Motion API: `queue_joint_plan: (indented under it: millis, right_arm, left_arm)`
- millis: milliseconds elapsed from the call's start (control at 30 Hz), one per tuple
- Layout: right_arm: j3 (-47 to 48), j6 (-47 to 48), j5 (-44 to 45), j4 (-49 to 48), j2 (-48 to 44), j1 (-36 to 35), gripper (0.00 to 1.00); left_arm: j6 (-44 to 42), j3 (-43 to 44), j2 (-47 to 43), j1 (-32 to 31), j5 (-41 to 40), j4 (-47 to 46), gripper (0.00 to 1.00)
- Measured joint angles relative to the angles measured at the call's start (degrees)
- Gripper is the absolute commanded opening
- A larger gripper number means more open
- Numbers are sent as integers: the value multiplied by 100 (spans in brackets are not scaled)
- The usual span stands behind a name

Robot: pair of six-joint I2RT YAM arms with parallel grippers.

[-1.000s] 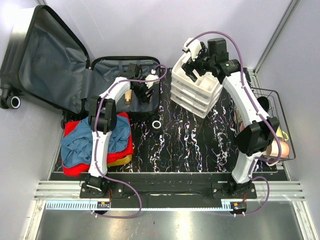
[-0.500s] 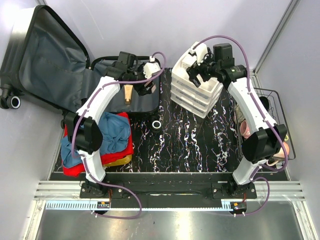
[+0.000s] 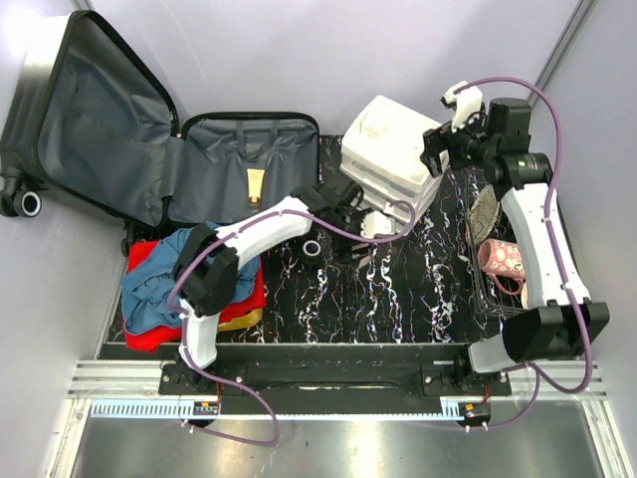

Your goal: Open, take out, and arrange the luggage

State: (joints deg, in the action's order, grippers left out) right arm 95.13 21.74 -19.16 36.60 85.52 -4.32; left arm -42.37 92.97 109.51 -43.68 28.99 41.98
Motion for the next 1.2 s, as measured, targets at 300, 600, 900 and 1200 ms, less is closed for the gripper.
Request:
queue_joint_plan:
  millis: [300, 600, 900, 1200]
  right_arm:
    - [-876, 166, -111, 271, -1117, -2, 99]
    - [-1580, 616, -595, 730, -1283, -2, 96]
    - [-2479, 1589, -1176, 925, -1298, -837, 96]
    - [-3410, 2833, -1971, 136, -741, -1622, 97]
  left_arm:
    - [105, 0, 1228, -372, -422, -328, 97]
    - [199, -164, 658, -369, -505, -452, 99]
    - [474, -380, -1709, 719, 396, -328, 99]
    - [1394, -306, -2127, 2059, 898, -227, 99]
